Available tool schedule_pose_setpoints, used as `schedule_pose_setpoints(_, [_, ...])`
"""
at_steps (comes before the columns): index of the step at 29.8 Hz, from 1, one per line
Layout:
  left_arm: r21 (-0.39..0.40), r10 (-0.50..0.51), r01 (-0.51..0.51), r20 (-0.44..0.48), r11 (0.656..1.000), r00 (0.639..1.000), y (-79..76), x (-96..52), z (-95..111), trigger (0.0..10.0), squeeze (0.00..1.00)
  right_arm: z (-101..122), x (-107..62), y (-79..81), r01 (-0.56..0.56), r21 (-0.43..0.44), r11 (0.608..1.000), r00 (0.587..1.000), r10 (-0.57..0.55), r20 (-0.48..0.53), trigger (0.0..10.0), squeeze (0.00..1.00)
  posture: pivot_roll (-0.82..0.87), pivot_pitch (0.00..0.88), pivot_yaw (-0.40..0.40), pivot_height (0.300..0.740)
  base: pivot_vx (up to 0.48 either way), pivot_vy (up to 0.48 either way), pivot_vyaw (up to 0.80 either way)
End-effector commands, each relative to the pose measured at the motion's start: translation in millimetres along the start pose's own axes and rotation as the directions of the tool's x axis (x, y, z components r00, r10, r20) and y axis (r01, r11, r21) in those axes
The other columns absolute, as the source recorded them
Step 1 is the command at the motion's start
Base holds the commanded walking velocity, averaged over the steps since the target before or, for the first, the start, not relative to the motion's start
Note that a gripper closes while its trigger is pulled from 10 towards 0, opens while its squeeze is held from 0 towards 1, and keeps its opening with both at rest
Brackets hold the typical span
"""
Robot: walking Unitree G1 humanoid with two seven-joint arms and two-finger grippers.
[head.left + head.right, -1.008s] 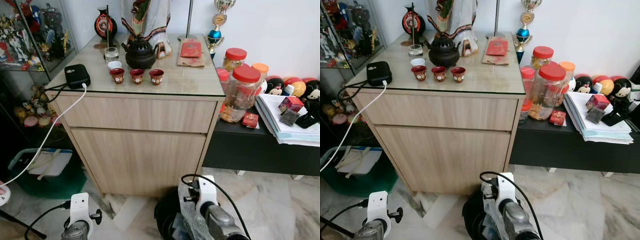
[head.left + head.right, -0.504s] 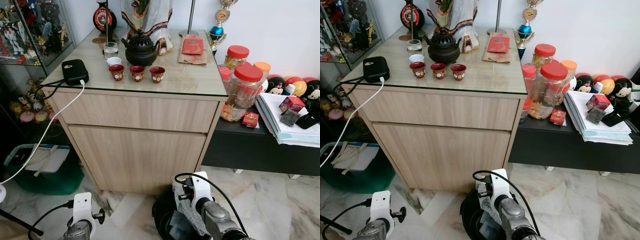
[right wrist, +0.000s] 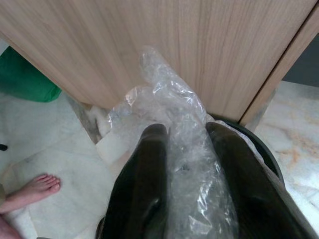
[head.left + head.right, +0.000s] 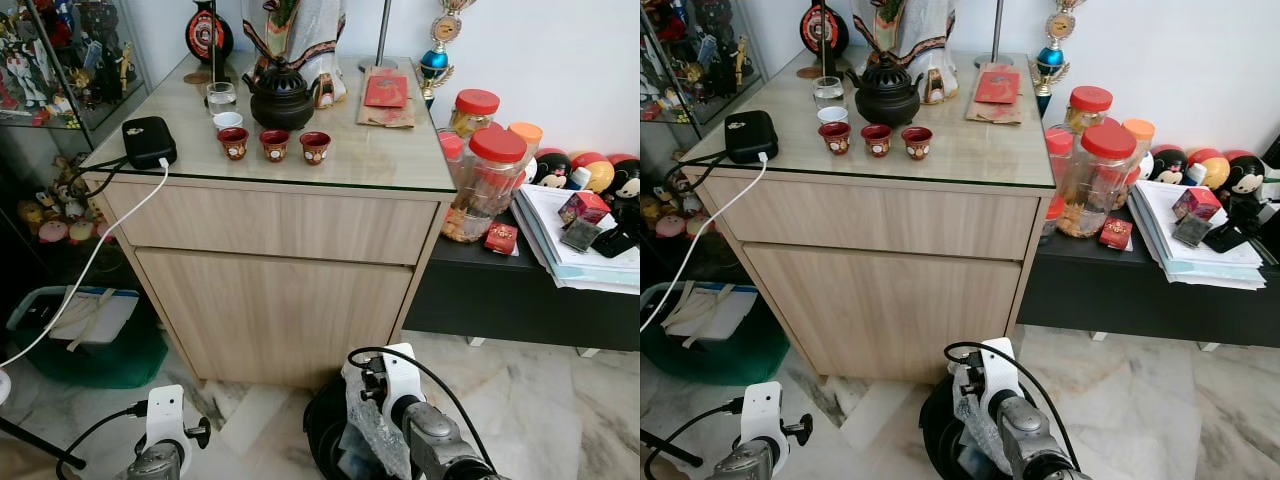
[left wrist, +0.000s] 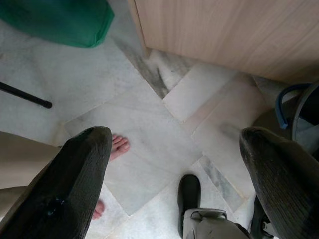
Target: Picking trash to rubbish bin
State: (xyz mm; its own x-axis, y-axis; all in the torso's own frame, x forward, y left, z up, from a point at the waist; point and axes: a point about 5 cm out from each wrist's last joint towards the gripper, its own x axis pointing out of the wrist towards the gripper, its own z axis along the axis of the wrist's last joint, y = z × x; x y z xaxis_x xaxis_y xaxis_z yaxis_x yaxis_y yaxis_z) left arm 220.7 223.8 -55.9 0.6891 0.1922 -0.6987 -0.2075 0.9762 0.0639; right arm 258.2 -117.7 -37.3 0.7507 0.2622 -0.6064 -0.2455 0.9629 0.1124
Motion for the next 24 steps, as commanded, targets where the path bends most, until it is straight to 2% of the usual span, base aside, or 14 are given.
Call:
schedule_pose_setpoints(1, [0.008,-0.014,0.014,0.001,1.000,1.000,-2.2,-0.4,-1.5,10.0,0.00,1.2,0.2,-1.9,0.007,-0.003,1.000,1.000,-0.007,-0.005,10.0,1.00,0.06,0.037,-0.057,0.740,0.000,0.000,0.00])
schedule_pose_setpoints(24, [0.011,-0.017,0.017,0.005,1.000,1.000,-2.0,0.2,1.1,10.0,0.00,3.6,1.1,-0.9,0.007,-0.018,1.000,1.000,-0.007,-0.001,10.0,1.00,0.07,0.033,-0.054,0.740,0.000,0.000,0.00])
